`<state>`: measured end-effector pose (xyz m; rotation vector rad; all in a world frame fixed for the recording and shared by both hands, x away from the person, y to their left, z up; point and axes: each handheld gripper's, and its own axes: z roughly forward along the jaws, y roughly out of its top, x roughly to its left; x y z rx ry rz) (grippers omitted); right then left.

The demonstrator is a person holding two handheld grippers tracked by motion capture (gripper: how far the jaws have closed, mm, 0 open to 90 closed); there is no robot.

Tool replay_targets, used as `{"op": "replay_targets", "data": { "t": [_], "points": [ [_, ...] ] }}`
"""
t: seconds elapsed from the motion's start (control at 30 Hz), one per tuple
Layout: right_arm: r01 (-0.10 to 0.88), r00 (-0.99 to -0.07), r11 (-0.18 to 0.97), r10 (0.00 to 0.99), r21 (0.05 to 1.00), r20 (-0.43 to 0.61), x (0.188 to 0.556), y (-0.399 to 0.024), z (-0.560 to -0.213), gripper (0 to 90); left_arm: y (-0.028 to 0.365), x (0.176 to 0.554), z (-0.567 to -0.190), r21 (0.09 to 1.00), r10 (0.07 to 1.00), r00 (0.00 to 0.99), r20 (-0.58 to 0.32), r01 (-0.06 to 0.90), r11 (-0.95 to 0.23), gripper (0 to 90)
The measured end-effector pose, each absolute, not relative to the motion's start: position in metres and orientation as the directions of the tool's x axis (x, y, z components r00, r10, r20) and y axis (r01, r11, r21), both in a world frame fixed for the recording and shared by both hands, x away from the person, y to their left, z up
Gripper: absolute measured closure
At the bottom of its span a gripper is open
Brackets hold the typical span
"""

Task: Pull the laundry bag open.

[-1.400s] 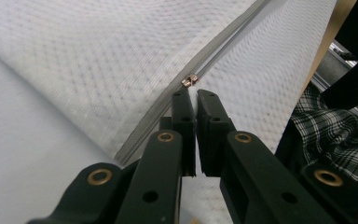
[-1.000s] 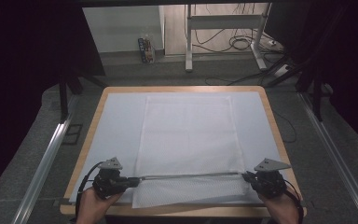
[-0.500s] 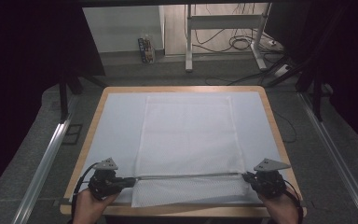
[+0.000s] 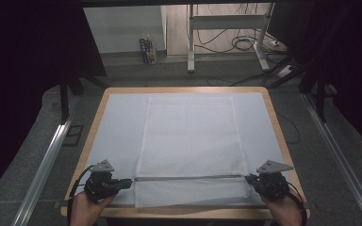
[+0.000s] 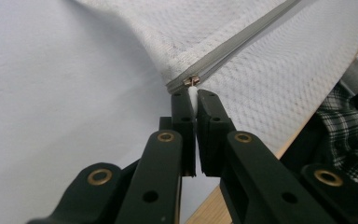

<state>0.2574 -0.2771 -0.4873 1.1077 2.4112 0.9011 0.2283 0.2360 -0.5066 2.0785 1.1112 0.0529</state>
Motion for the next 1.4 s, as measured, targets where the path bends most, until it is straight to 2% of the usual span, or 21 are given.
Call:
{"op": "replay_targets", "data": {
  "t": [0.27,0.53,0.7,0.87,0.97,1.1,1.33,1.37,1.4],
  "points": [
    [0.560,-0.647,0.513,0.761,0.650,-0.043,0.255,-0.274,-0.489,83.4,0.236,0.228,-0.506,0.620,0.772,0.592,-0.232,0.701,-0.352,87.4],
    [0.562,-0.671,0.532,0.741,0.634,-0.026,0.253,-0.269,-0.491,83.0,0.235,0.230,-0.511,0.586,0.783,0.581,-0.222,0.721,-0.369,87.2],
    [0.570,-0.677,0.550,0.736,0.611,-0.031,0.252,-0.266,-0.495,81.7,0.233,0.232,-0.517,0.564,0.769,0.590,-0.246,0.733,-0.382,87.1],
    [0.579,-0.683,0.569,0.730,0.585,-0.034,0.250,-0.265,-0.500,76.8,0.233,0.234,-0.521,0.568,0.765,0.595,-0.247,0.729,-0.383,86.3],
    [0.577,-0.684,0.574,0.729,0.581,-0.041,0.250,-0.265,-0.501,69.7,0.231,0.234,-0.523,0.575,0.768,0.602,-0.220,0.716,-0.397,84.9],
    [0.562,-0.691,0.578,0.721,0.592,-0.048,0.251,-0.265,-0.501,61.7,0.227,0.234,-0.525,0.584,0.770,0.609,-0.189,0.700,-0.410,71.1],
    [0.531,-0.709,0.580,0.703,0.618,-0.050,0.254,-0.262,-0.503,38.7,0.220,0.234,-0.528,0.607,0.779,0.610,-0.146,0.677,-0.416,43.4],
    [0.531,-0.709,0.580,0.703,0.618,-0.050,0.254,-0.262,-0.503,38.7,0.220,0.234,-0.528,0.607,0.779,0.610,-0.146,0.677,-0.416,39.0],
    [0.524,-0.712,0.579,0.700,0.624,-0.052,0.255,-0.262,-0.503,35.4,0.220,0.235,-0.528,0.609,0.781,0.603,-0.161,0.683,-0.402,39.0]
  ]
}}
